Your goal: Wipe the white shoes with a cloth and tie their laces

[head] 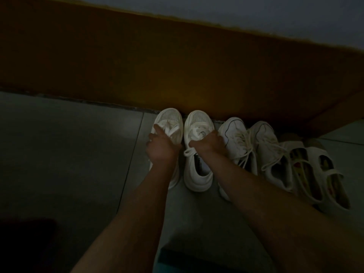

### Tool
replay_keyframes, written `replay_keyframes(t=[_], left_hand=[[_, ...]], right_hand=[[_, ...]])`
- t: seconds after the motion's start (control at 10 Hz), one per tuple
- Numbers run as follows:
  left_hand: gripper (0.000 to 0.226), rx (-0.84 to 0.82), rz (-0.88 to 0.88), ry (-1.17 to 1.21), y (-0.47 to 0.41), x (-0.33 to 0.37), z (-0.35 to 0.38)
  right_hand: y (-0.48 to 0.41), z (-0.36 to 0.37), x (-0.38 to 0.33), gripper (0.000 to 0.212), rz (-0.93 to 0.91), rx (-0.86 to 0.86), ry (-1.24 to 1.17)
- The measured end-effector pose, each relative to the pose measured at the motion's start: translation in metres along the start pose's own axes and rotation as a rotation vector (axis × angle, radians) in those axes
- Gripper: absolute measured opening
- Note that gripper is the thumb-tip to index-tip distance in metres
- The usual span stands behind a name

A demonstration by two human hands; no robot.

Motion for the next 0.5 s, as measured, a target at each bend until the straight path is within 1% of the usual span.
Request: replay_keyframes(t=[0.1, 0.2, 0.3, 0.4, 0.5], left_hand=[[0.101, -0.009, 0.013, -0.026, 0.000, 0.001, 0.000], [0.101, -0.024, -0.004, -0.001, 0.001, 0.000, 0.000], [0.105, -0.089, -0.021, 0.049, -0.001, 0.000, 0.001], [0.112, -0.235, -0.061, 0.084, 0.000, 0.001, -0.008], [0.111, -0.236, -0.032, 0.066, 0.004, 0.002, -0.029]], right_hand=[[0.000, 0.000, 0.000, 0.103, -0.002, -0.014, 0.004], [0.001, 0.000, -0.002, 0.110, 0.007, -0.046, -0.013], [0.003, 0.000, -0.001, 0.113, 0.012, -0.097, -0.032], [0.012, -0.006, -0.004, 0.114, -0.024, -0.101, -0.070], [0.028, -0.018, -0.011, 0.109, -0.078, -0.105, -0.130]])
Point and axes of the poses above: each hand's wrist, its own y-axis away from the middle knuckle, its own z-axis out of the palm, x = y × z, the point moved 4 cm from there along -y, towards the middle knuckle, and after that the axes turned 10 degrees about -y, right-handed, at the moved point
